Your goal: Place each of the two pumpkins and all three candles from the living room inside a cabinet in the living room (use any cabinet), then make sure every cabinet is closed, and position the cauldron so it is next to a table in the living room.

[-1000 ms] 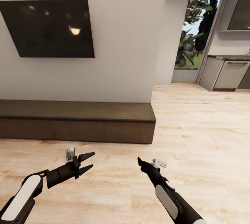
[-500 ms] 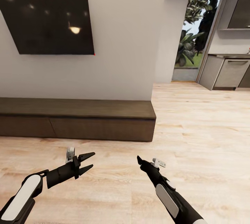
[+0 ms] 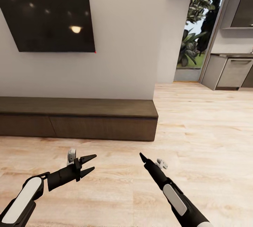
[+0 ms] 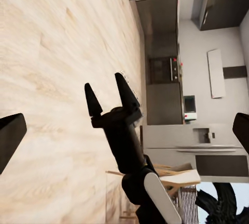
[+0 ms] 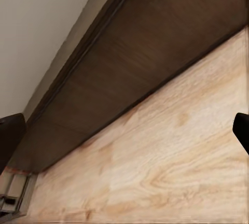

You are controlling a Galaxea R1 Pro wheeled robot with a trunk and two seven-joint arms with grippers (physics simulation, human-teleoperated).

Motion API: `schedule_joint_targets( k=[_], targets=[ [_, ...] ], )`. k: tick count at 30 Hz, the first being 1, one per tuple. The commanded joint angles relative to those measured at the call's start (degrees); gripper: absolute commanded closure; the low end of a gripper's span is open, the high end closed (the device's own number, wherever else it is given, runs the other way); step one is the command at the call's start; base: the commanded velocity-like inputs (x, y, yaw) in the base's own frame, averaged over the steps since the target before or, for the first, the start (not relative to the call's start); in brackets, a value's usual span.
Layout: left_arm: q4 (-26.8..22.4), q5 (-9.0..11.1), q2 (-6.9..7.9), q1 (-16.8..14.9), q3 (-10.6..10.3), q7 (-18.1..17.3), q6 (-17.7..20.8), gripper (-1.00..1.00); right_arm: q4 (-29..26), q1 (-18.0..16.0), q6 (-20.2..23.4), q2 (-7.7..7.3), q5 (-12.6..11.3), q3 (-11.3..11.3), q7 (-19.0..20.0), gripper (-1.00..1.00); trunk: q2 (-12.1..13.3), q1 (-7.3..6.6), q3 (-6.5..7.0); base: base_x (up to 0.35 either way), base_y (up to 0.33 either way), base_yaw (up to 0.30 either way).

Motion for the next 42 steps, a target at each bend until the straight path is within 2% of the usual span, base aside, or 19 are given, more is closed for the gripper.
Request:
schedule_joint_targets(
  k=[1, 4, 6, 12, 20, 24, 28, 30, 34, 42],
  targets=[
    [0.03, -0.38, 0.04, -0.03, -0.02, -0.5, 0.1, -1.0, 0.27, -0.05, 0.09, -0.05, -1.07, 0.14, 0.26, -1.0, -0.44, 0.21, -0.23, 0.0, 0.0, 0.0],
    [0.03, -0.38, 0.08, -0.03, -0.03, -1.39, 0.1, -1.0, 0.54, -0.05, 0.41, -0.01, -3.33, -0.9, 0.6, -1.0, -1.64, 0.87, -0.77, 0.0, 0.0, 0.0],
    [0.03, -0.43, 0.12, -0.03, -0.09, -3.44, 0.08, -1.0, 0.57, -0.05, 0.5, 0.03, -5.02, -1.57, 0.79, -1.0, -2.44, 1.31, -1.13, 0.0, 0.0, 0.0],
    [0.1, -0.54, 0.32, -0.03, -0.16, -6.46, 0.07, -1.0, 0.66, -0.05, 0.45, -0.02, -7.08, -2.14, 1.14, -1.0, -4.85, 2.63, -2.21, 0.0, 0.0, 0.0],
    [0.09, -0.55, 0.24, -0.03, -0.2, -6.9, 0.08, -1.0, 0.51, -0.05, 0.47, -0.2, -7.48, -2.32, 2.21, -1.0, -5.25, 2.85, -2.39, 0.0, 0.0, 0.0],
    [0.04, -0.55, 0.23, -0.03, -0.44, -6.95, 0.09, -1.0, 0.41, -0.05, 0.56, -0.24, -7.52, -3.45, 5.84, -1.0, -5.25, 2.85, -2.39, 0.0, 0.0, 0.0],
    [0.03, -0.5, 0.22, -0.03, -1.12, -7.0, 0.11, -1.0, 0.43, -0.05, 0.97, -0.25, -7.57, -5.43, 9.88, -1.0, -5.3, 2.95, -3.27, 0.0, 0.0, 0.0],
    [0.03, -0.51, 0.23, -0.03, -1.23, -7.01, 0.1, -1.0, 0.47, -0.05, 1.12, -0.23, -7.55, -5.79, 10.67, -1.0, -5.33, 3.0, -3.72, 0.0, 0.0, 0.0],
    [0.03, -0.49, 0.27, -0.03, -1.31, -7.06, 0.12, -1.0, 0.42, -0.05, 1.29, -0.24, -7.57, -6.06, 11.3, -1.0, -5.38, 3.11, -4.6, 0.0, 0.0, 0.0],
    [0.03, -0.47, 0.29, -0.03, -1.34, -7.1, 0.09, -1.0, 0.49, -0.05, 1.34, -0.21, -7.57, -6.21, 11.48, -1.0, -5.38, 3.11, -4.6, 0.0, 0.0, 0.0]
  ],
)
